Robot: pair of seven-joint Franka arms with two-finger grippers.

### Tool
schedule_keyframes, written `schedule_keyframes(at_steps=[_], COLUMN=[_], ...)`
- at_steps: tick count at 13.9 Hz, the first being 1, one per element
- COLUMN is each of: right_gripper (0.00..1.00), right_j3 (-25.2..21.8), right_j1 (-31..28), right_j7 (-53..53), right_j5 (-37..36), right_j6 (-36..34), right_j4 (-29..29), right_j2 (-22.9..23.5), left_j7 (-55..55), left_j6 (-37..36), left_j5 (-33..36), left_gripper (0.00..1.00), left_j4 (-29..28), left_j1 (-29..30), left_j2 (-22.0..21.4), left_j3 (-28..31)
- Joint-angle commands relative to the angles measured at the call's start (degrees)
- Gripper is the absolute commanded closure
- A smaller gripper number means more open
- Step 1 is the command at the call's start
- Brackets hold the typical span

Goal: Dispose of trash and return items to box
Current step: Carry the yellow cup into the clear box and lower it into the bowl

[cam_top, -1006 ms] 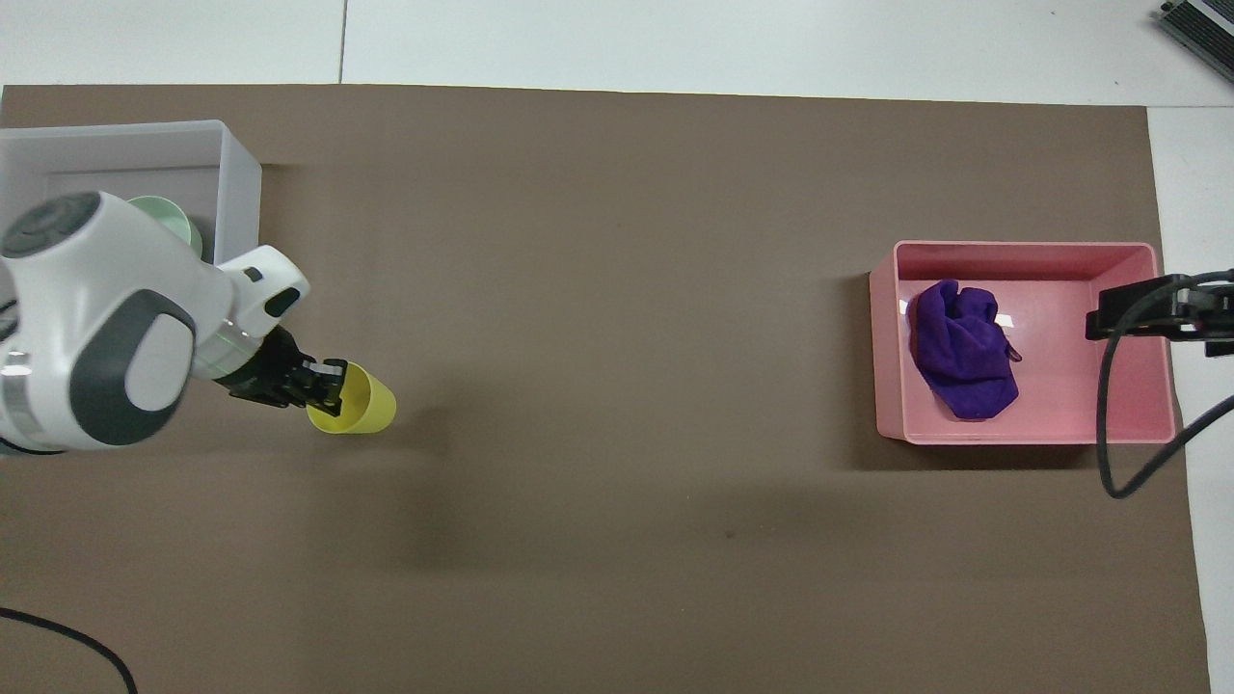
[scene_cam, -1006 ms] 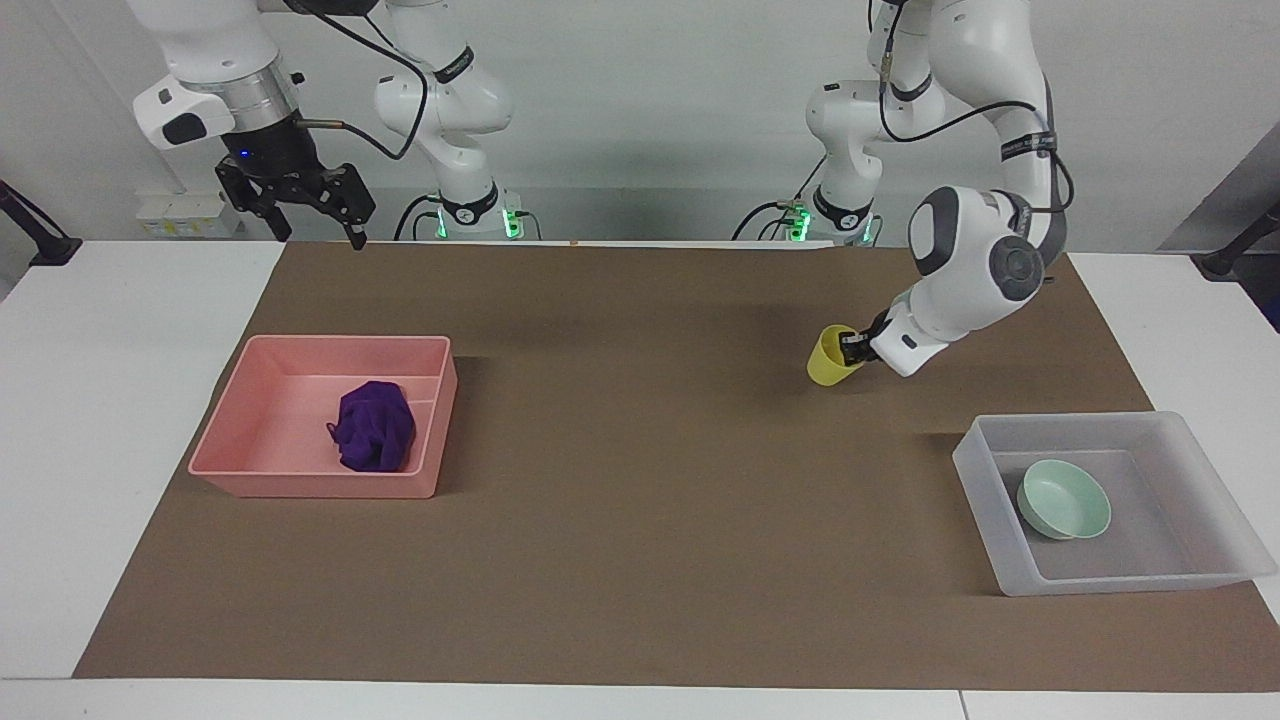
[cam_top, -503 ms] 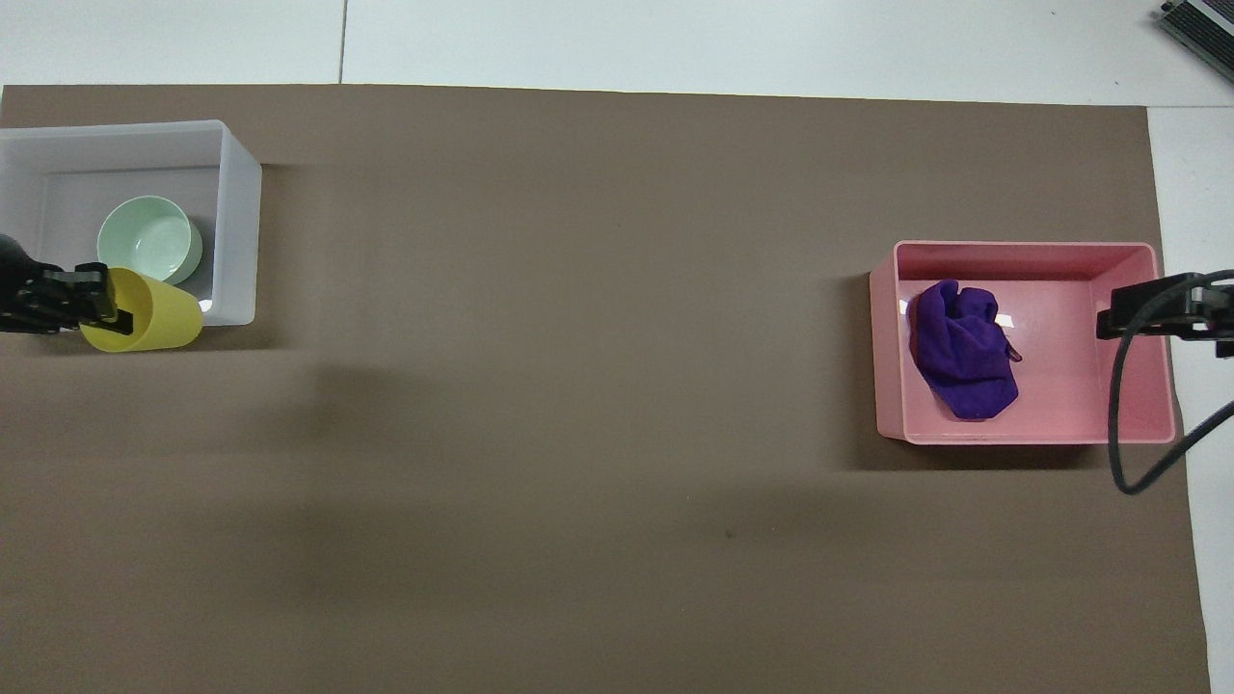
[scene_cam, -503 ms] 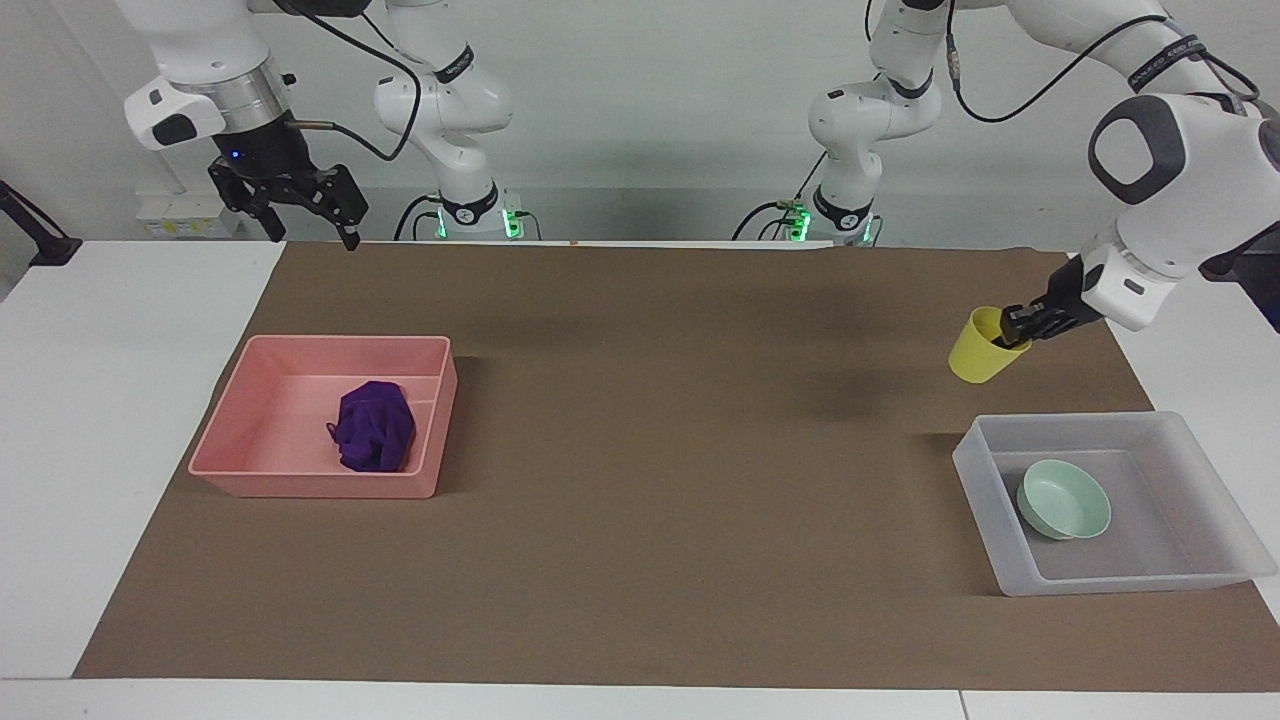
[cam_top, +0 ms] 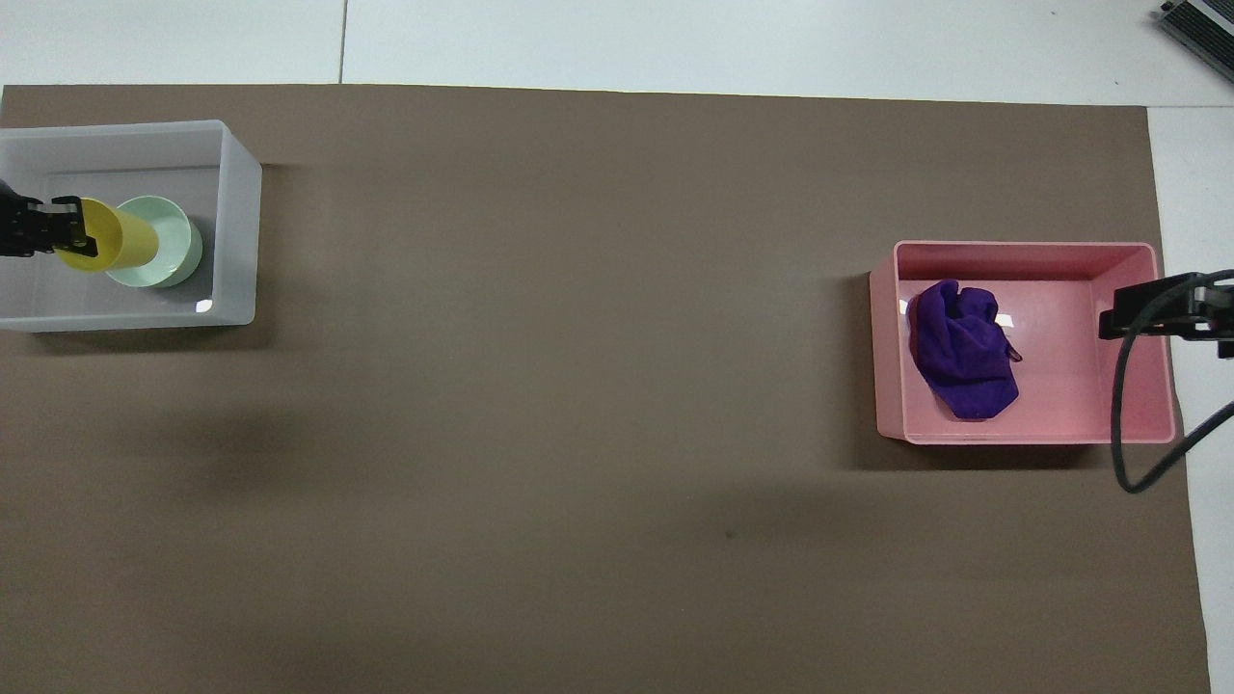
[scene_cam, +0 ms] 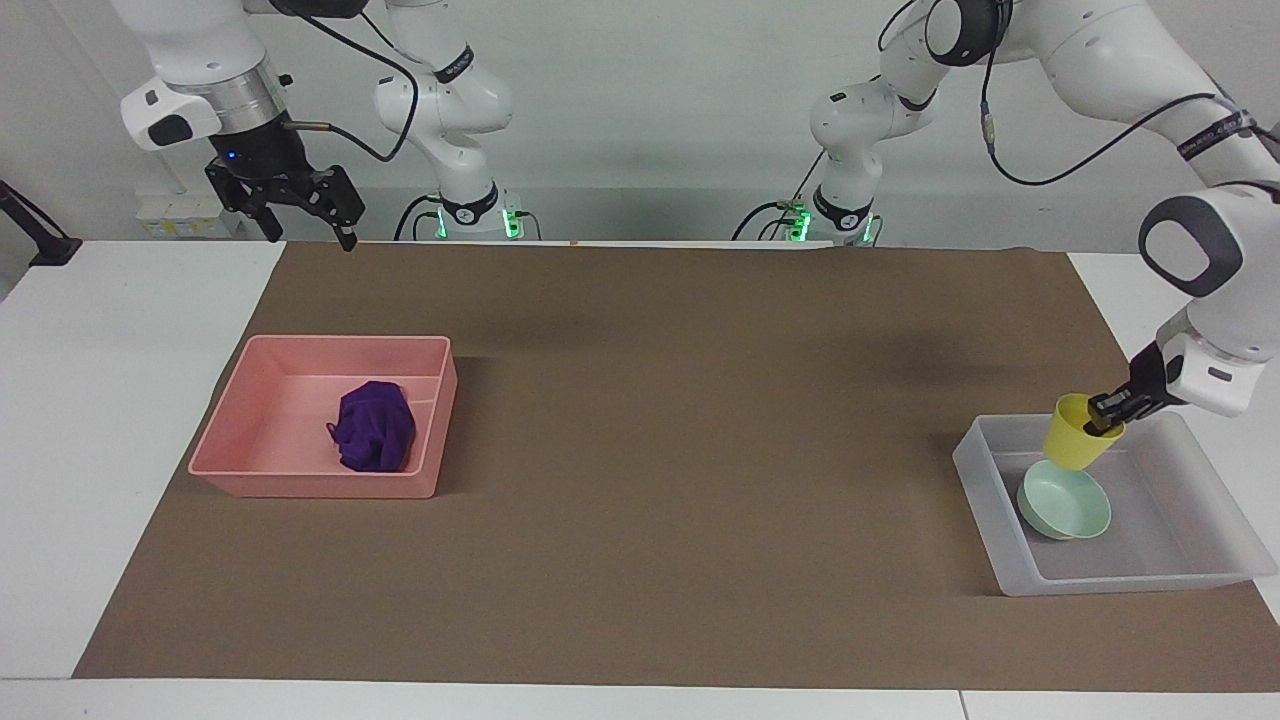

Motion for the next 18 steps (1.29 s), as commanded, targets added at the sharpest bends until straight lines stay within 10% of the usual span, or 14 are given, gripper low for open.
schedule_keyframes(at_steps=[1,9,11,18], right_gripper=[0.0,0.0,0.0,0.0], right_j3=[0.6,0.52,0.6,0.52], right_j1=[-0.53,-0.71,-0.62,-1.32], right_j7=[-0.81,-1.6,-1.51,-3.53], right_j5=[0.87,0.87,0.87,0.87], right_j6=[-0.19,1.03,0.95,0.69], right_j4=[-0.59,-1.65,-2.09,-2.09], right_j2=[-0.48,-0.84,-1.01,-1.01], left_j7=[-0.16,0.02,0.37,0.19], left_j6=[3.65,3.93,4.02,-7.8], left_j5=[1.36,1.27,1.36,2.32], left_gripper=[1.0,0.96,0.01,0.0], left_j4=[2.61,2.17,2.35,3.05], left_j1=[0.61,0.7,0.79,-0.53], left_j2=[3.92,5.95,5.86,-3.34], left_j3=[-0.16,-0.24,-0.24,-0.33])
